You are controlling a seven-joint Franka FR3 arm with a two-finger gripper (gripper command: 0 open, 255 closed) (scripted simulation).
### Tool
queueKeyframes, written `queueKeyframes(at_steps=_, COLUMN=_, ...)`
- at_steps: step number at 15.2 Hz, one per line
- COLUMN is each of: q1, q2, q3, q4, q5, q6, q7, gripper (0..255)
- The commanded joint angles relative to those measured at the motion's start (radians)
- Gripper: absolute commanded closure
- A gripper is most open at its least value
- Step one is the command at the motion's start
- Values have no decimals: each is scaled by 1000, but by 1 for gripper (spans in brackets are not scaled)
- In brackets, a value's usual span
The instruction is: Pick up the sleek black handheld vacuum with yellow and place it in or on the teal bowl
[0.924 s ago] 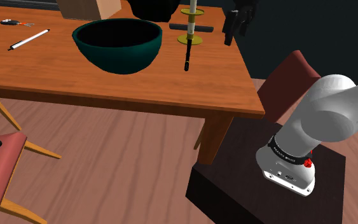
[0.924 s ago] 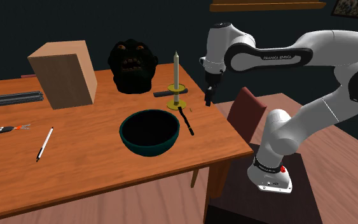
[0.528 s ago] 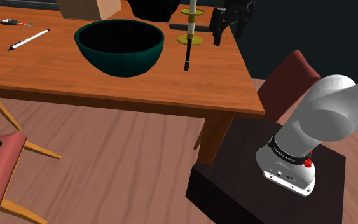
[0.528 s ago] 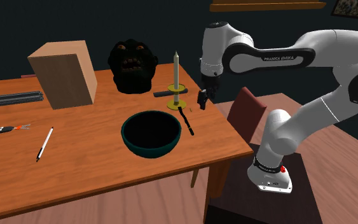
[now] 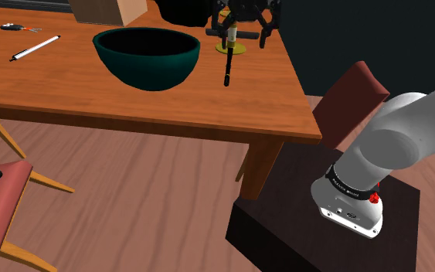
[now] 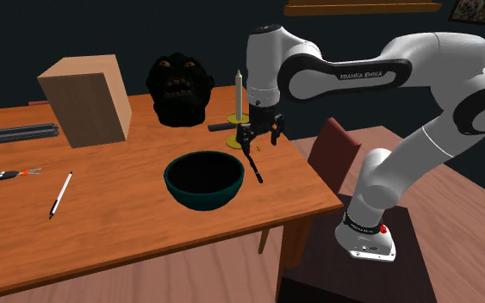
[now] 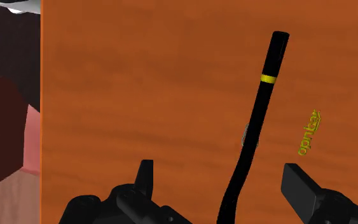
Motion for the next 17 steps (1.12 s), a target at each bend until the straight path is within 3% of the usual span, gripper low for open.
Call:
queueKeyframes(at_steps=1, q1=-32, q2=68, q3=54, q4=76, q5=11, q6=-4, q7=166, gripper=0)
queueKeyframes(at_steps=10, q1=-34, q2=72, q3=69, q4=-19, q5=19, q6=96, q7=195, gripper=0)
queueKeyframes(at_steps=17, q1=-34, q2=72, q3=69, q4=-19, q5=19, q6=96, q7=195, gripper=0)
